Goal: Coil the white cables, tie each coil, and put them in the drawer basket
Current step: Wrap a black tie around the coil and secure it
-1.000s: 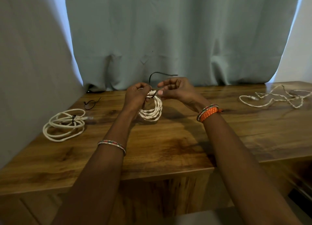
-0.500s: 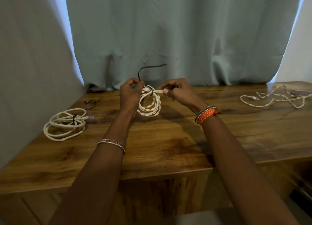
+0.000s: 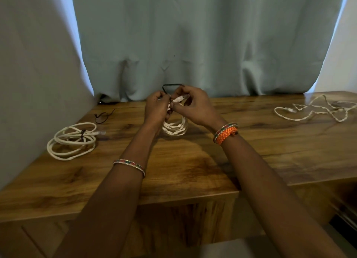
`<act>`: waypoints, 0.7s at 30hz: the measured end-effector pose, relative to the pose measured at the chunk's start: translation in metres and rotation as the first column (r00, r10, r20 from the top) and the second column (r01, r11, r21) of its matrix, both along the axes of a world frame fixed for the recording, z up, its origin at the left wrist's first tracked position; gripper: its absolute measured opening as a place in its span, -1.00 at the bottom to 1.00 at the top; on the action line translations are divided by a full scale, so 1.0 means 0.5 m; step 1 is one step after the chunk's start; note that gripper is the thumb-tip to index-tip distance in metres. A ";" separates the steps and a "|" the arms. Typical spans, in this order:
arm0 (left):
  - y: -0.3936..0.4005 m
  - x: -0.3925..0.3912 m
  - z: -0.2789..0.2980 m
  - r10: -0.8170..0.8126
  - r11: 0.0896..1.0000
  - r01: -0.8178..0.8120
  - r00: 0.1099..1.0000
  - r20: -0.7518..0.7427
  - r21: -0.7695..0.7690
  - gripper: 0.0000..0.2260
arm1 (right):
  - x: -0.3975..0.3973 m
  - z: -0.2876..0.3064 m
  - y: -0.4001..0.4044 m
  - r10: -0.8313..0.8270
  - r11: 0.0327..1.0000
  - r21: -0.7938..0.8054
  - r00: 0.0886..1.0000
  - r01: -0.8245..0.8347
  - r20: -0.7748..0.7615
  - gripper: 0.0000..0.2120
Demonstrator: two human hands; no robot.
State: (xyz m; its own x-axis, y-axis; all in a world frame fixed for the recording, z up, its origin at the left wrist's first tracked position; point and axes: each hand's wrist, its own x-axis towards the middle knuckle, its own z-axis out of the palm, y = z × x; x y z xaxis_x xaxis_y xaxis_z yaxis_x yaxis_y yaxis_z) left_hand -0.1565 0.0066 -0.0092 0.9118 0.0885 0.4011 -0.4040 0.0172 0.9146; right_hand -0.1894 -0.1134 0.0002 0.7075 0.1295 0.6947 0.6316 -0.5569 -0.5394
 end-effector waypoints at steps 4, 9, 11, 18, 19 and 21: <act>-0.005 -0.006 -0.006 0.017 1.000 -0.017 0.999 -0.028 0.000 -0.77 | 0.003 -0.001 0.003 -0.004 1.000 0.020 1.000 0.004 -0.014 -0.87; -0.006 -0.014 -0.004 -0.003 0.999 0.003 1.000 -0.009 -0.037 -0.77 | 0.005 0.004 0.000 0.030 0.998 0.061 0.997 -0.026 -0.067 -0.89; -0.009 -0.019 0.000 -0.072 0.995 0.072 0.997 -0.009 -0.063 -0.78 | 0.002 0.007 -0.001 0.056 0.989 0.143 0.996 -0.045 -0.076 -0.88; -0.006 -0.007 -0.005 -0.058 0.998 0.058 0.998 -0.027 -0.019 -0.83 | 0.000 0.008 0.001 -0.065 0.987 0.144 0.997 0.072 -0.053 -0.89; -0.007 -0.007 -0.006 -0.028 1.000 0.028 1.000 -0.006 -0.005 -0.81 | 0.001 0.007 0.005 -0.117 0.987 0.109 0.993 0.117 -0.008 -0.86; -0.009 -0.007 -0.005 0.022 0.999 -0.025 0.997 0.078 0.036 -0.78 | 0.006 0.003 0.008 -0.232 0.971 0.065 0.971 0.229 0.052 -0.83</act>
State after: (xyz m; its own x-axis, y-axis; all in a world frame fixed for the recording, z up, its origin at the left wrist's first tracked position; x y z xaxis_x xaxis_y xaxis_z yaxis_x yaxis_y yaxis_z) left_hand -0.1600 0.0023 -0.0120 0.8756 0.0932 0.4739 -0.4736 -0.0264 0.8803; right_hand -0.1867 -0.1093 0.0017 0.6711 -0.0740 0.7377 0.5216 -0.6600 -0.5407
